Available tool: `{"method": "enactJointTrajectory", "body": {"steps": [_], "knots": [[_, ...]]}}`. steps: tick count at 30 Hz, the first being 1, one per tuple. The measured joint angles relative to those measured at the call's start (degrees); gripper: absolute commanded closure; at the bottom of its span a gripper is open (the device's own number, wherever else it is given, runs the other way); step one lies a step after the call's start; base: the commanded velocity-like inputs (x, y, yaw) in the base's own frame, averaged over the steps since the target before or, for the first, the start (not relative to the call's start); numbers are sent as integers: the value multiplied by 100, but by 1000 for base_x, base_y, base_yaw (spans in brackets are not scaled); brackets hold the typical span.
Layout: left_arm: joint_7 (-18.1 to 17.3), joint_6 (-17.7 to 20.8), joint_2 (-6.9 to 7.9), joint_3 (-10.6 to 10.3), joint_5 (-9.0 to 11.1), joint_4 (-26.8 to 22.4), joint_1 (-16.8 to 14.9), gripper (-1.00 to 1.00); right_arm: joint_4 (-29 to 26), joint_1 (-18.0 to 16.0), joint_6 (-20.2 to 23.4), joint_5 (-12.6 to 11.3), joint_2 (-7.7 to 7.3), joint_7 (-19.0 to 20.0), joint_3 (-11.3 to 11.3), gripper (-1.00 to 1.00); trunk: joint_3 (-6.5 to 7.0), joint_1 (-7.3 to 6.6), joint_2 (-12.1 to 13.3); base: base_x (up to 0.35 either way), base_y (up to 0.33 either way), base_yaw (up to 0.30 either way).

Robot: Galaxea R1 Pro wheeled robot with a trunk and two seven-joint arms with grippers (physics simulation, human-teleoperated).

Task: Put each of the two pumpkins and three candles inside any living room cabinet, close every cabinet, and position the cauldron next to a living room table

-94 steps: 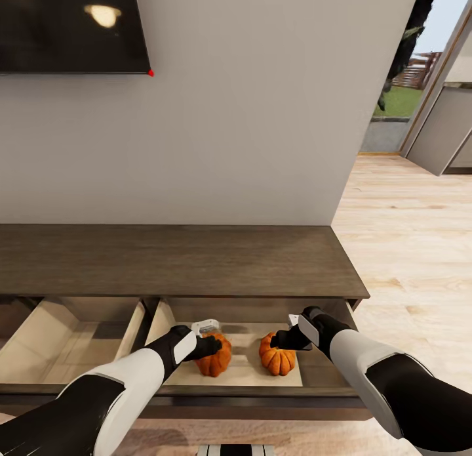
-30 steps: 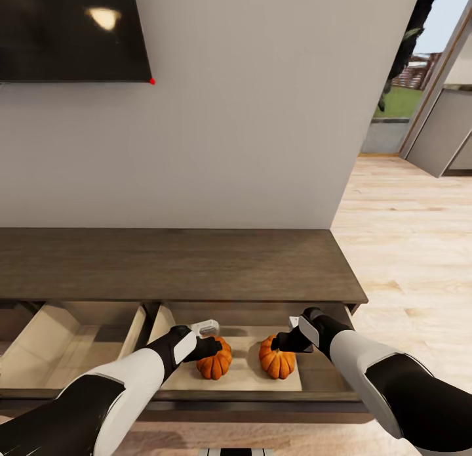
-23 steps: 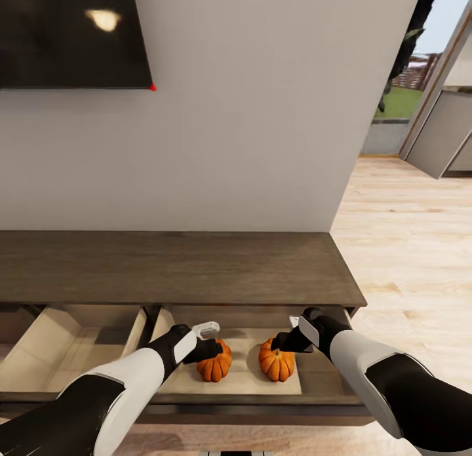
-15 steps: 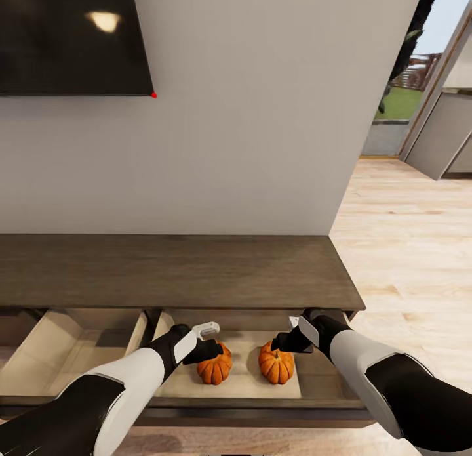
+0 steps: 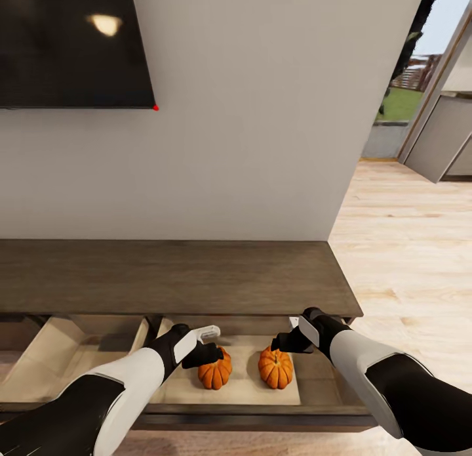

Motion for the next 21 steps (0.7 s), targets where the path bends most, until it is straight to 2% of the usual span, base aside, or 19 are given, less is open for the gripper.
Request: {"method": "enactJointTrajectory", "body": {"steps": [13,21], "knots": [[38,2,0,7,1,0,0,-100,0,0,-2,-6,0,0,0,-100,236,-286,521,0,0,0],[38,-4,0,3,-3,0,0,-100,0,0,-8,-5,0,0,0,-100,432,-461,842,0,0,0]]}}
